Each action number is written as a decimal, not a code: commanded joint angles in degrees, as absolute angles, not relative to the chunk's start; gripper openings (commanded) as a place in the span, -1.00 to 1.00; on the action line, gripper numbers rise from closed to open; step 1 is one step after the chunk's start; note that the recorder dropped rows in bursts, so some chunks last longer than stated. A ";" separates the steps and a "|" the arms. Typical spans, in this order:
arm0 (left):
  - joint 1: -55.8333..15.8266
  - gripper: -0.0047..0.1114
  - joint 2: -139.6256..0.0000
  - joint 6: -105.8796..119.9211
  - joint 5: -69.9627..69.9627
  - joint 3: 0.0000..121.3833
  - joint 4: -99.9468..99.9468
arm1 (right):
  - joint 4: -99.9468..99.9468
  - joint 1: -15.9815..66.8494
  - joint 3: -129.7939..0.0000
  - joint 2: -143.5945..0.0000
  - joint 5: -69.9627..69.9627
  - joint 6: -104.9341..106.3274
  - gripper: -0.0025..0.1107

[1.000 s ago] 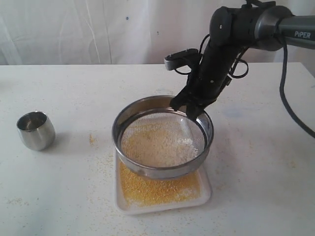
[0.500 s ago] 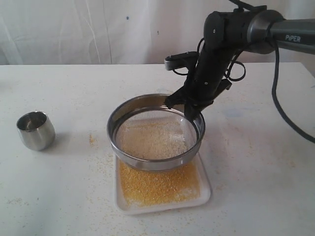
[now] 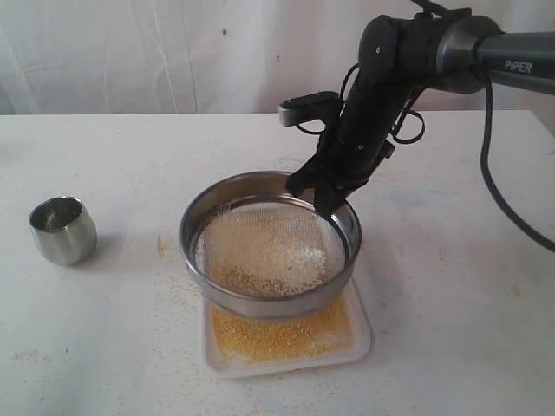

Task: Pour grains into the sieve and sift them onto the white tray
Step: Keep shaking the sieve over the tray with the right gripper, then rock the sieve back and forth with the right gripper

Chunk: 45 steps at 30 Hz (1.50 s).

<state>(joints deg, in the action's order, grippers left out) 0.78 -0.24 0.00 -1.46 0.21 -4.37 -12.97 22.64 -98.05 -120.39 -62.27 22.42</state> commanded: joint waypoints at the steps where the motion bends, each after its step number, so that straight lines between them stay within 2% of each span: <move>1: 1.04 -0.92 0.00 0.00 -1.64 0.00 -4.22 | -11.16 21.80 -98.24 -119.53 -59.80 6.93 -0.96; 3: 1.04 -0.92 0.00 0.00 -1.64 0.00 -4.22 | -18.00 22.26 -98.24 -119.53 -64.45 25.85 -0.96; 4: 1.04 -0.92 0.00 0.00 -1.64 0.00 -4.22 | -16.58 22.37 -98.24 -119.53 -64.55 26.55 -0.96; 7: 1.04 -0.92 0.00 0.00 -1.64 0.00 -4.22 | -10.69 21.48 -98.24 -119.53 -58.99 6.55 -0.96; 10: 1.04 -0.92 0.00 0.00 -1.64 0.00 -4.22 | -16.74 22.32 -98.24 -119.53 -66.73 27.71 -0.96; 11: 1.04 -0.92 0.00 0.00 -1.64 0.00 -4.22 | -13.42 22.32 -98.24 -119.53 -66.10 25.49 -0.96; 13: 1.04 -0.92 0.00 0.00 -1.64 0.00 -4.22 | -9.06 21.56 -98.24 -119.53 -61.15 7.91 -0.96; 16: 1.04 -0.92 0.00 0.00 -1.64 0.00 -4.22 | -15.84 22.16 -98.24 -119.53 -66.63 26.89 -0.96; 17: 1.04 -0.92 0.00 0.00 -1.64 0.00 -4.22 | -13.04 22.28 -98.24 -119.53 -66.29 26.44 -0.96; 20: 1.04 -0.92 0.00 0.00 -1.64 0.00 -4.22 | -6.34 21.60 -98.24 -119.53 -60.46 5.73 -0.96; 23: 1.04 -0.92 0.00 0.00 -1.64 0.00 -4.22 | -16.36 22.23 -98.24 -119.53 -67.32 30.66 -0.96; 26: 1.04 -0.92 0.00 0.00 -1.64 0.00 -4.22 | -7.52 21.94 -98.24 -119.53 -61.45 8.37 -0.96; 29: 1.04 -0.92 0.00 0.00 -1.64 0.00 -4.22 | -15.26 22.28 -98.24 -119.53 -68.41 30.02 -0.96; 30: 1.04 -0.92 0.00 0.00 -1.64 0.00 -4.22 | -12.56 22.28 -98.24 -119.53 -68.05 27.66 -0.96; 32: 1.04 -0.92 0.00 0.00 -1.64 0.00 -4.22 | -8.28 21.66 -98.13 -119.42 -61.68 7.41 -0.96; 35: 1.04 -0.92 0.00 0.00 -1.64 0.00 -4.22 | -17.49 22.31 -98.13 -119.42 -66.44 30.05 -0.96; 36: 1.04 -0.92 0.00 0.00 -1.64 0.00 -4.22 | -14.83 22.46 -98.13 -119.42 -65.53 27.59 -0.96; 38: 1.04 -0.92 0.00 0.00 -1.64 0.00 -4.22 | -8.05 22.44 -98.13 -119.42 -59.86 8.47 -0.96; 39: 1.04 -0.92 0.00 0.00 -1.64 0.00 -4.22 | -9.26 22.34 -98.13 -119.42 -60.31 8.29 -0.96; 41: 1.04 -0.92 0.00 0.00 -1.64 0.00 -4.22 | -15.66 22.98 -98.13 -119.52 -65.44 28.03 -0.96; 42: 1.04 -0.92 0.00 0.00 -1.64 0.00 -4.22 | -13.85 23.30 -98.13 -119.52 -65.99 30.54 -0.96; 44: 1.04 -0.92 0.00 0.00 -1.64 0.00 -4.22 | -5.66 22.97 -98.13 -119.52 -60.09 9.62 -0.96; 45: 1.04 -0.92 0.00 0.00 -1.64 0.00 -4.22 | -6.52 22.77 -98.13 -119.52 -60.15 8.50 -0.96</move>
